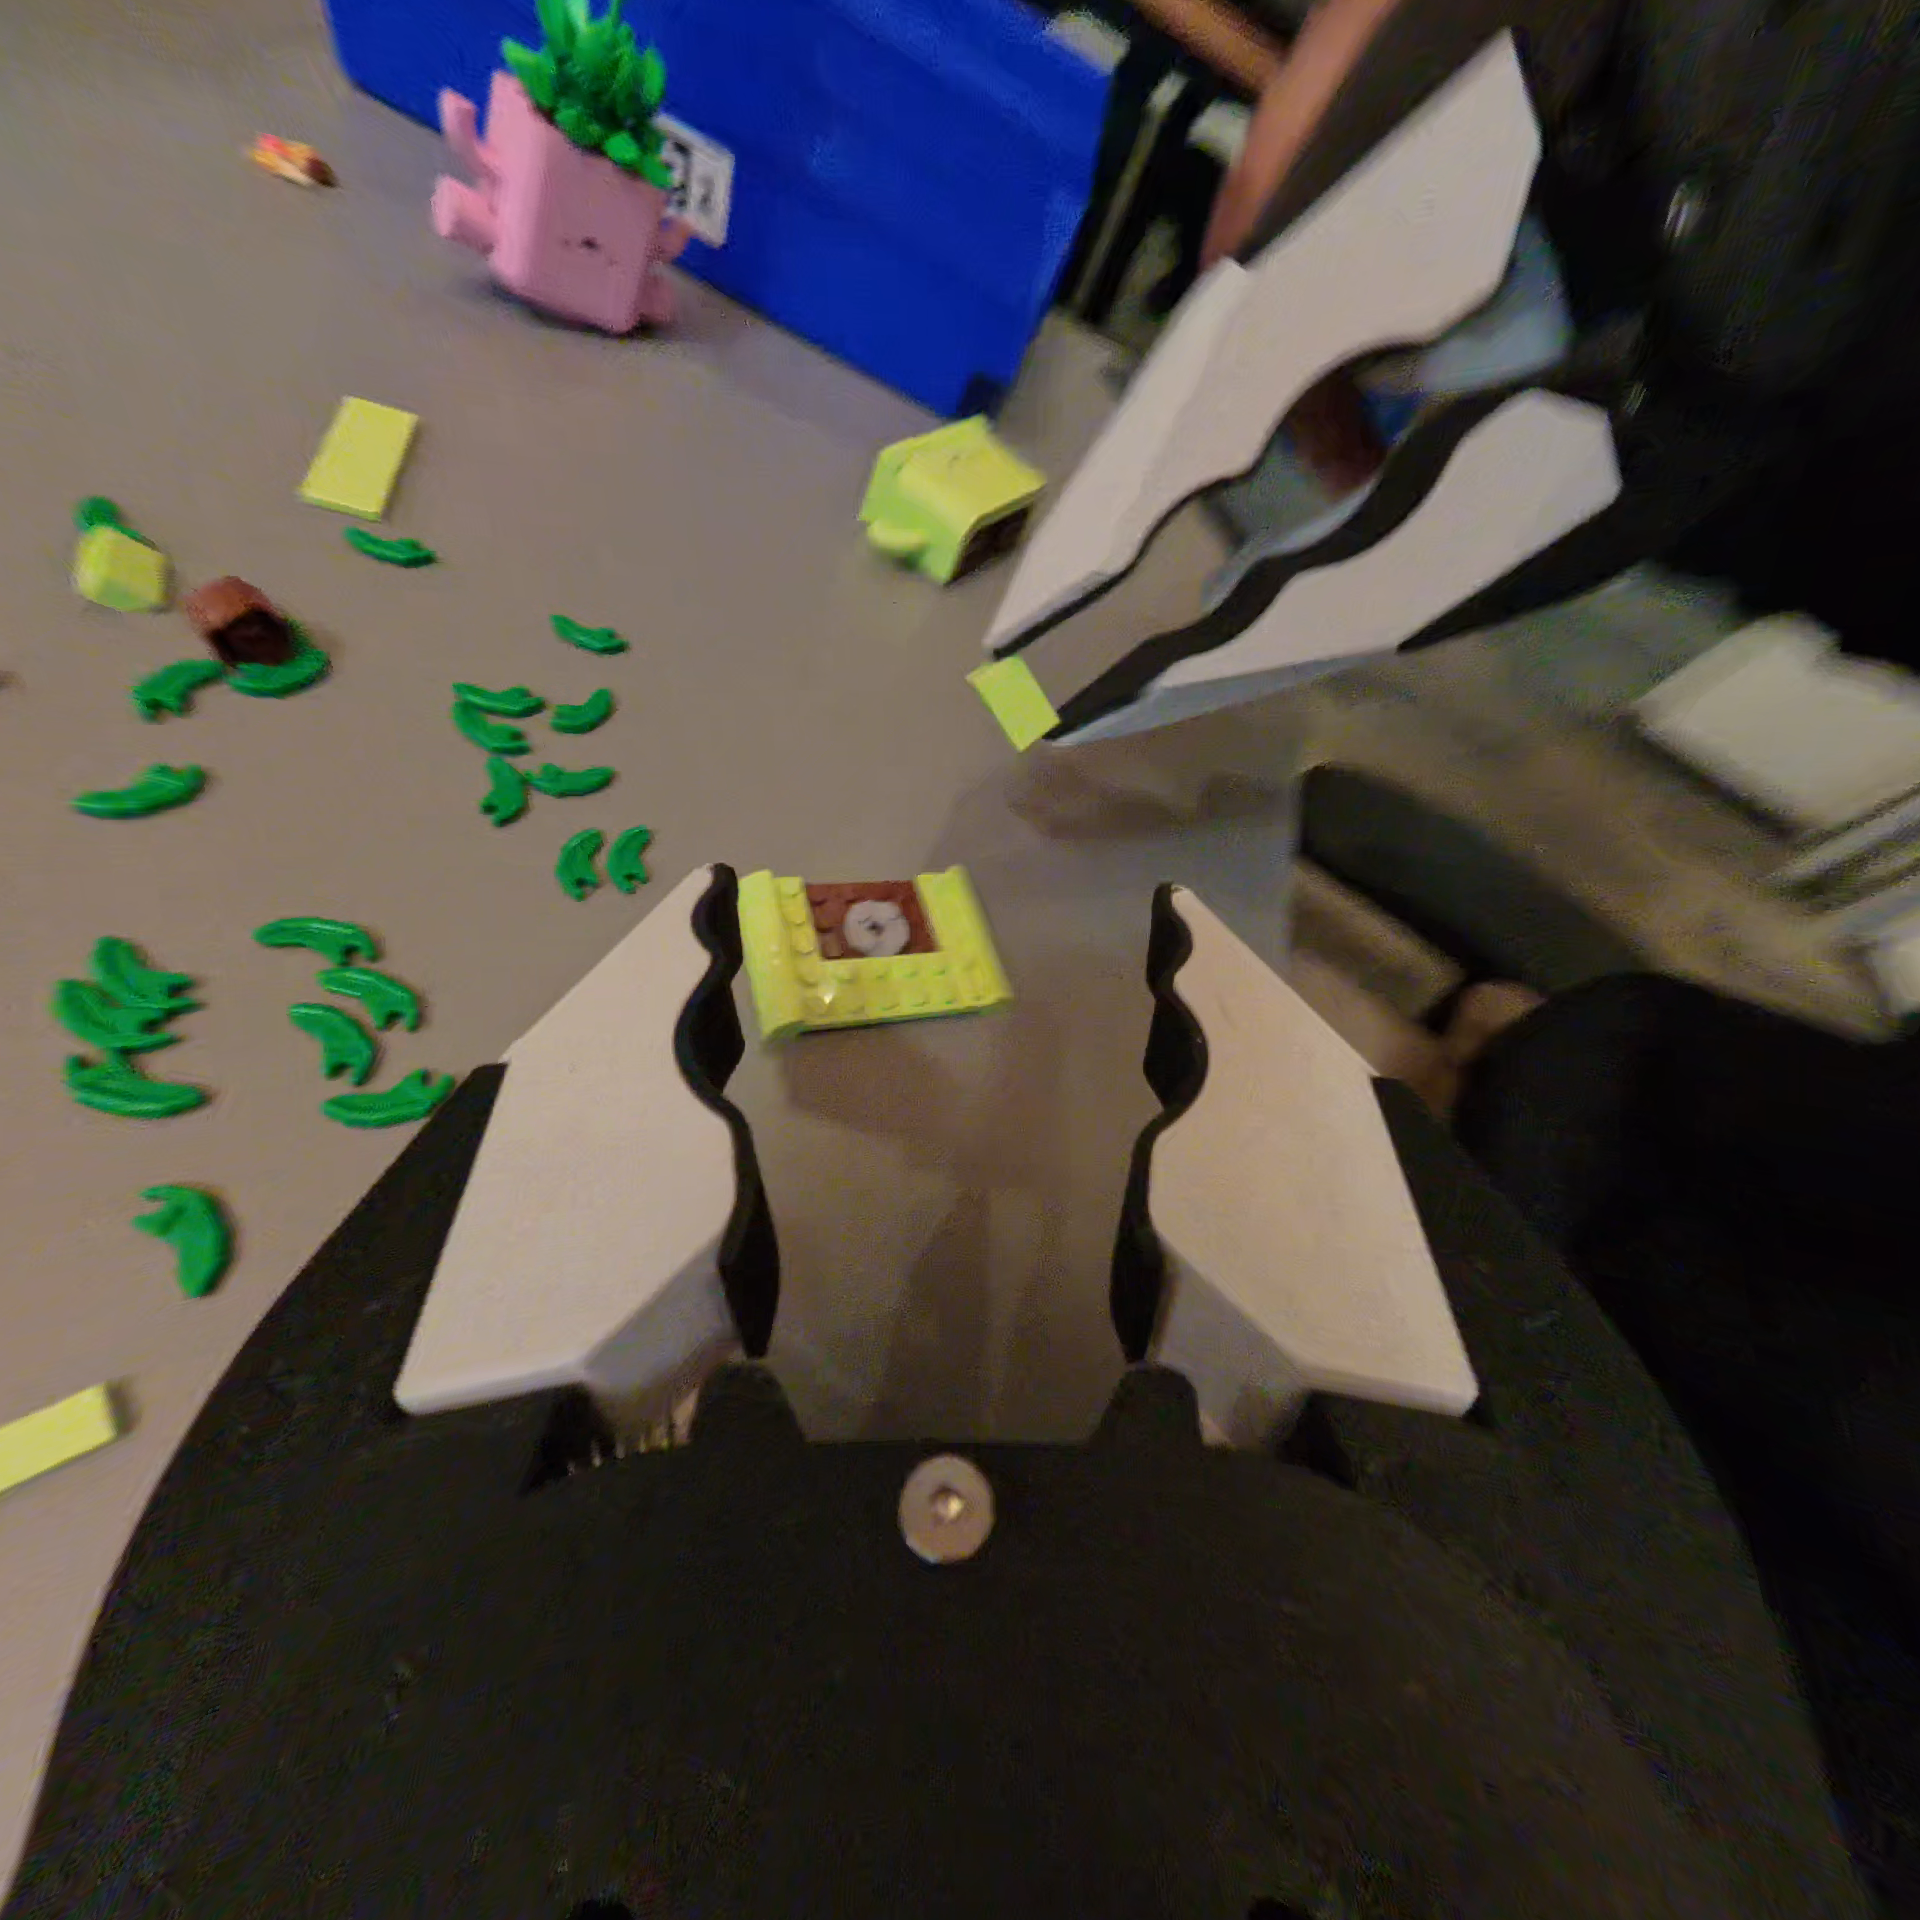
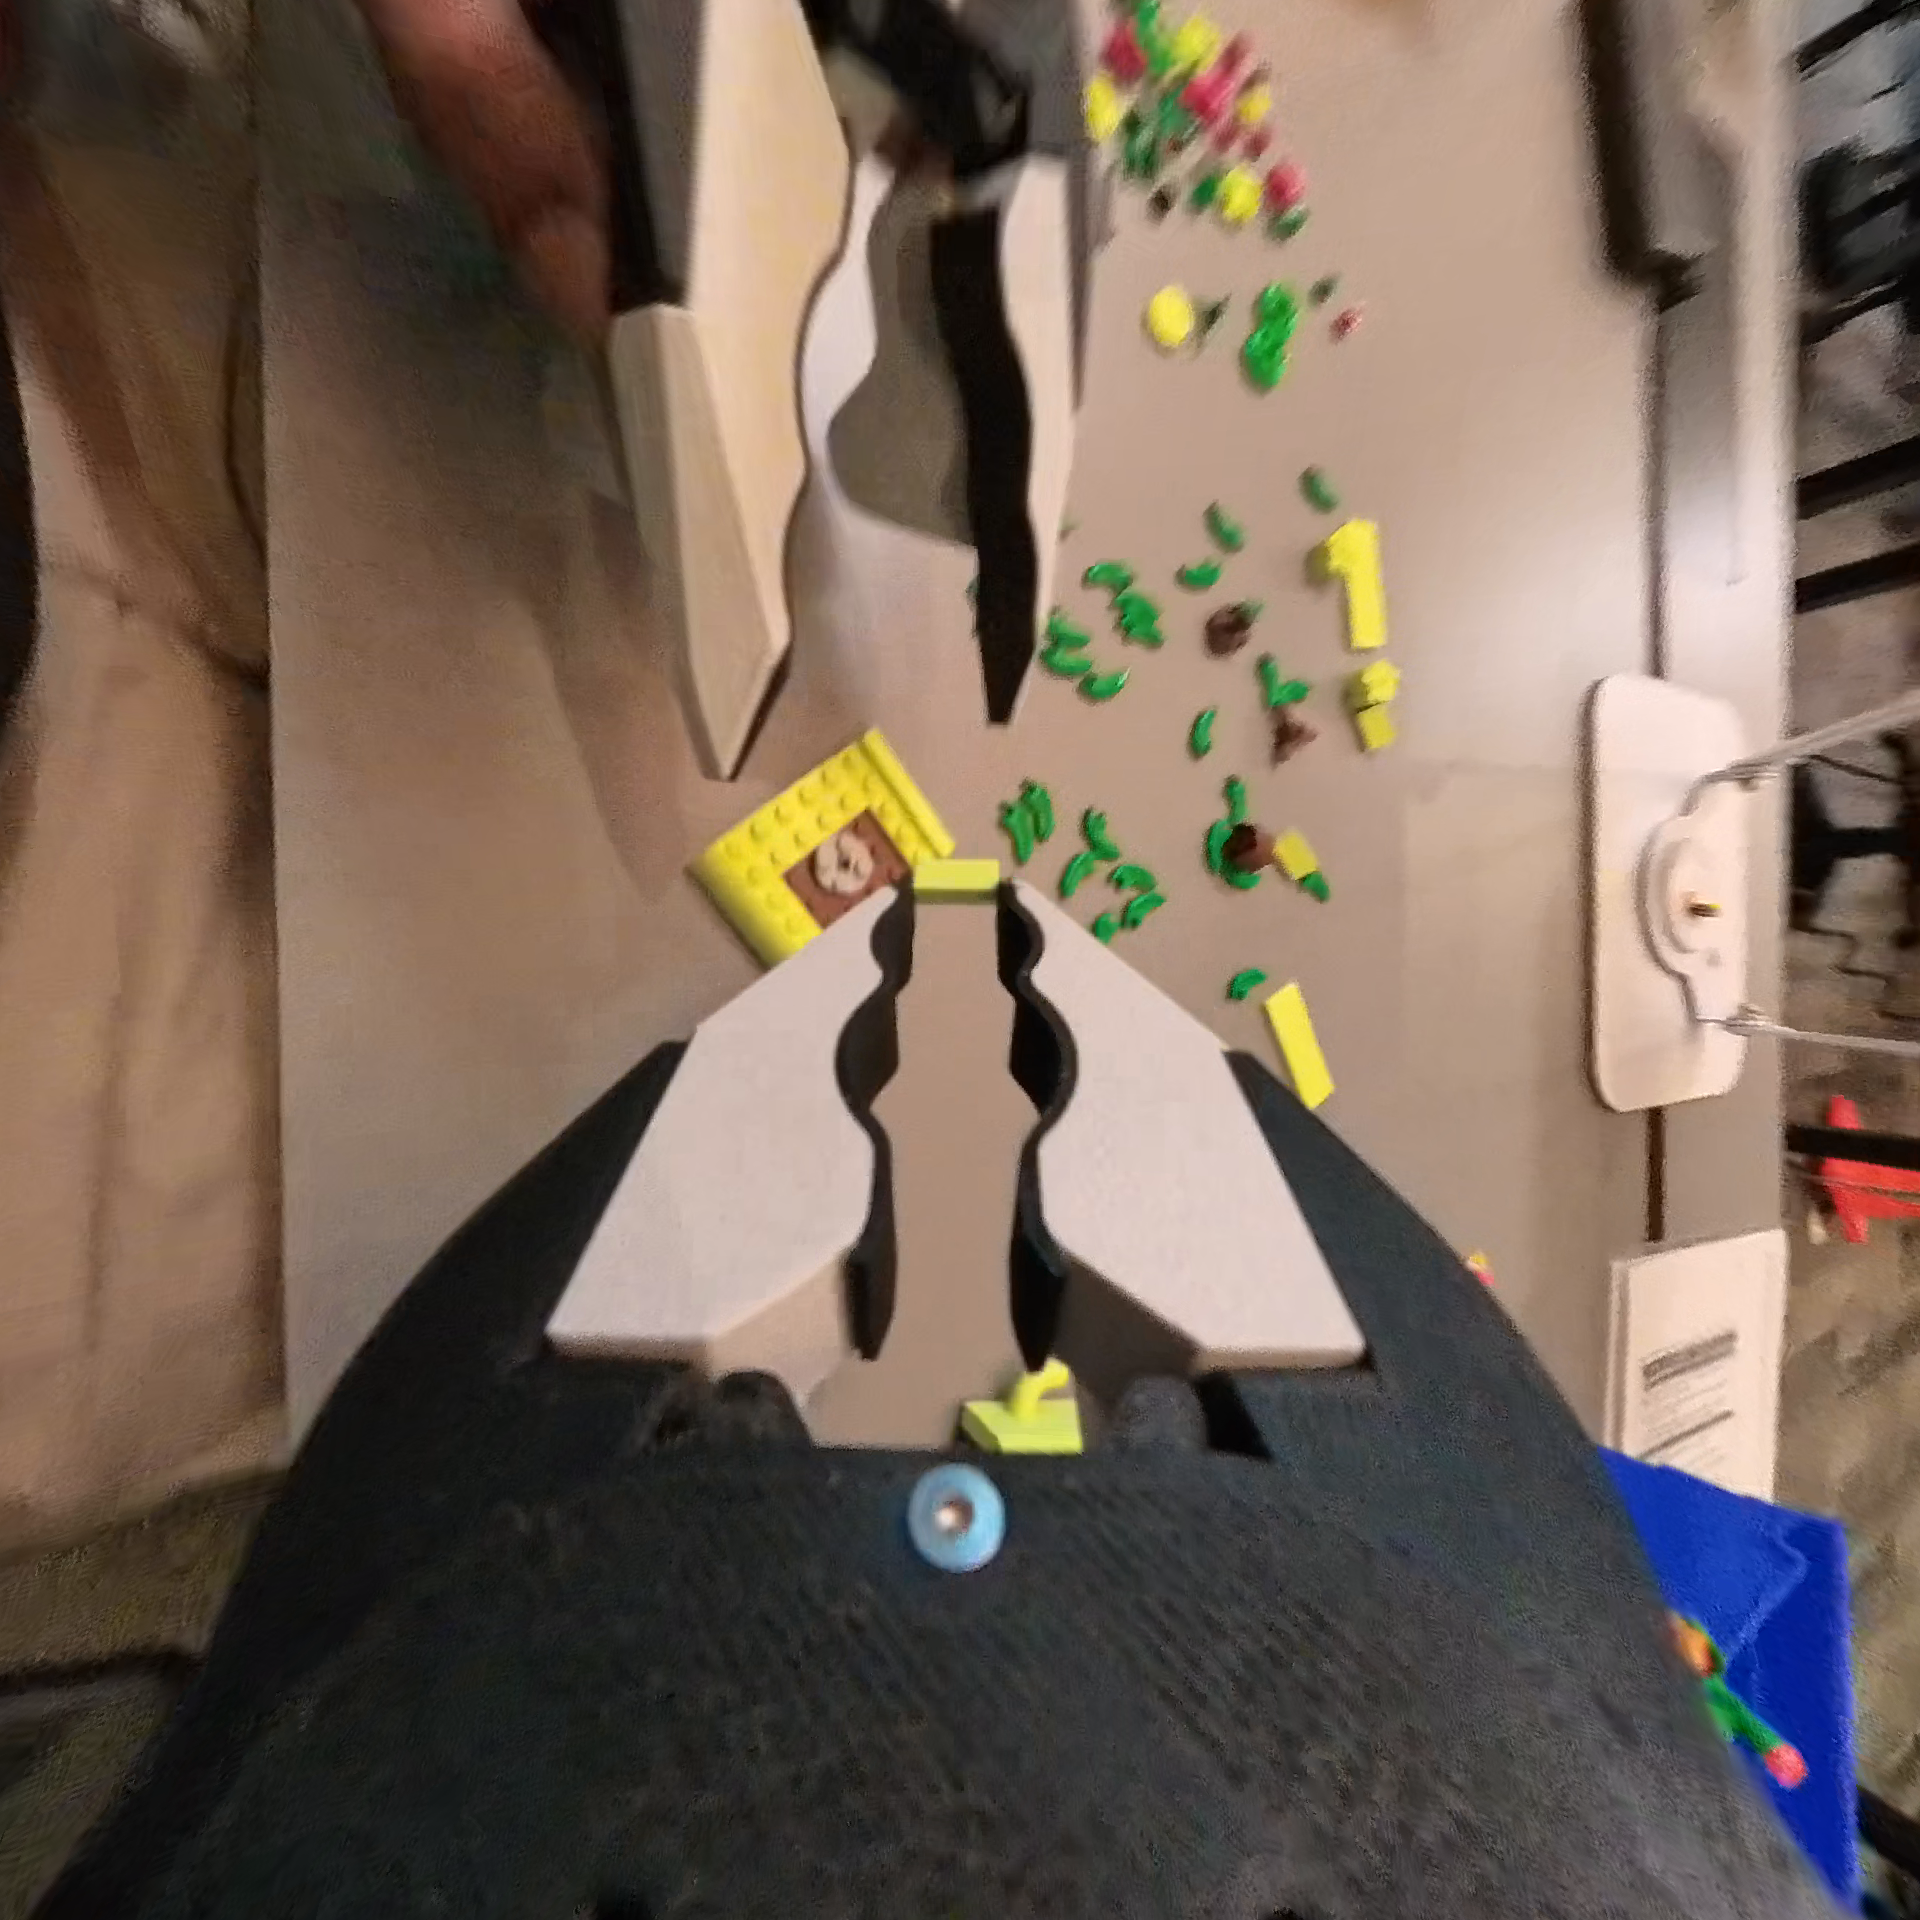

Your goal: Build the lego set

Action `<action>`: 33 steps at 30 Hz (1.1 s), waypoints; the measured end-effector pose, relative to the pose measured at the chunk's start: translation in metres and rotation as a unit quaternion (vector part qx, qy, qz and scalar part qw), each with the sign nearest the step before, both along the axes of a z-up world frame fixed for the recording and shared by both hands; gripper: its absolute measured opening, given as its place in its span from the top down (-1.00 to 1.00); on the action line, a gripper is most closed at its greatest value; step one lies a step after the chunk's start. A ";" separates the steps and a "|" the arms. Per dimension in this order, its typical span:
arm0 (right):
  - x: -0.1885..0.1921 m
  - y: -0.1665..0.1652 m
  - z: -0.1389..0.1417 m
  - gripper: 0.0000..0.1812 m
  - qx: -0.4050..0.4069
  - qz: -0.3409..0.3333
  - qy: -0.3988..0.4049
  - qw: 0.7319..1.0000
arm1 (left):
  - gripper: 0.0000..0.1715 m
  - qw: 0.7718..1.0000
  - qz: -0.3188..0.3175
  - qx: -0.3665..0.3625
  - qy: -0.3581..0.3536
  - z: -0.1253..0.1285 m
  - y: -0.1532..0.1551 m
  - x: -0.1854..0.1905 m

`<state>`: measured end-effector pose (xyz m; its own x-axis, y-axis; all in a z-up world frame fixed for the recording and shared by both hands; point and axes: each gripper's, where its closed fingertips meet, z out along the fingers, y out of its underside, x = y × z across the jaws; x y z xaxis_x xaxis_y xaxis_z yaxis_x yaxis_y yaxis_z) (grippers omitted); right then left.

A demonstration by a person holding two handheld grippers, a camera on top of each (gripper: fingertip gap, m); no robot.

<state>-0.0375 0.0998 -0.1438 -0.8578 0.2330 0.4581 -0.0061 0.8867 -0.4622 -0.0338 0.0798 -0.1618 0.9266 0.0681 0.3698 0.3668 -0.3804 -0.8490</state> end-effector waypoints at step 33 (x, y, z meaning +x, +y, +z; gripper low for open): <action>0.012 0.006 -0.062 0.85 0.236 0.174 -0.204 0.934 | 0.30 0.983 0.041 -0.166 0.069 -0.050 0.008 0.001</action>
<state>-0.0251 0.1054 -0.2058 -0.9696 -0.2374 0.0586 -0.2402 0.9696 -0.0465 -0.0327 0.0876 -0.2116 0.9529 0.2401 0.1851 0.2972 -0.6194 -0.7266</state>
